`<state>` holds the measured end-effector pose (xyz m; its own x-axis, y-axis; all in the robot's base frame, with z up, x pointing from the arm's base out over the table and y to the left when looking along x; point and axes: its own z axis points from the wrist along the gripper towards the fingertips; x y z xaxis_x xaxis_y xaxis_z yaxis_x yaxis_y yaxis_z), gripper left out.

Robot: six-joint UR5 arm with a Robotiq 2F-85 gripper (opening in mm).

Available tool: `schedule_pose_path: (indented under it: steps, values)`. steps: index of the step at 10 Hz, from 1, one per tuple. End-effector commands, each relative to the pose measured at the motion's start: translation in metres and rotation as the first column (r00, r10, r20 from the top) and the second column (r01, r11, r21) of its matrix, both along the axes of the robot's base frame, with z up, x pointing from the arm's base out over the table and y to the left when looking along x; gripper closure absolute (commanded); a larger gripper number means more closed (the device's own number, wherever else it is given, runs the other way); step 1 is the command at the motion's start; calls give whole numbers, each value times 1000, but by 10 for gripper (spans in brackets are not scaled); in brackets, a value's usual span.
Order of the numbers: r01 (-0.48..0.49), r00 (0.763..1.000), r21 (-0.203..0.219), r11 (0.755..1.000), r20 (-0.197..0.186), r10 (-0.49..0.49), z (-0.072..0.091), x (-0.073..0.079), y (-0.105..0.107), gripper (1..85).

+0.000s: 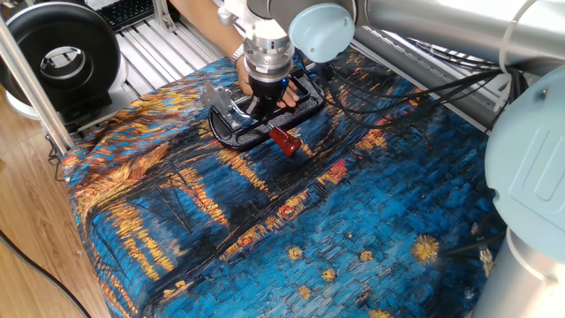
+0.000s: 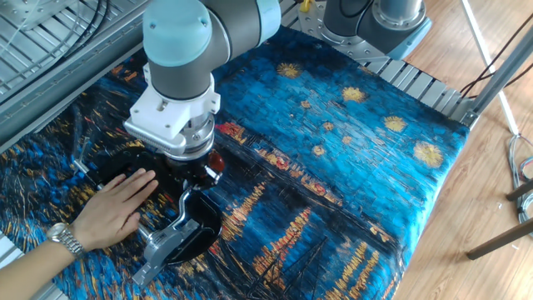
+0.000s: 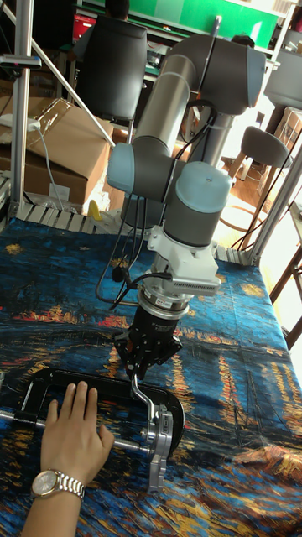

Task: Pull up the lever

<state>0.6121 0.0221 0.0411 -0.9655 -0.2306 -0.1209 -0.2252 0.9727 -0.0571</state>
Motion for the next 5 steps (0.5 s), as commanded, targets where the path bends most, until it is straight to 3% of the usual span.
schedule_pose_path:
  steps: [1, 3, 5]
  values:
    - [-5, 1000, 44, 999, 9, 4, -6, 2, 2, 640]
    - [1, 1000, 44, 999, 12, -2, -6, 1, 8, 640]
    - [-13, 1000, 24, 1000, 24, 12, -6, 3, 0, 640]
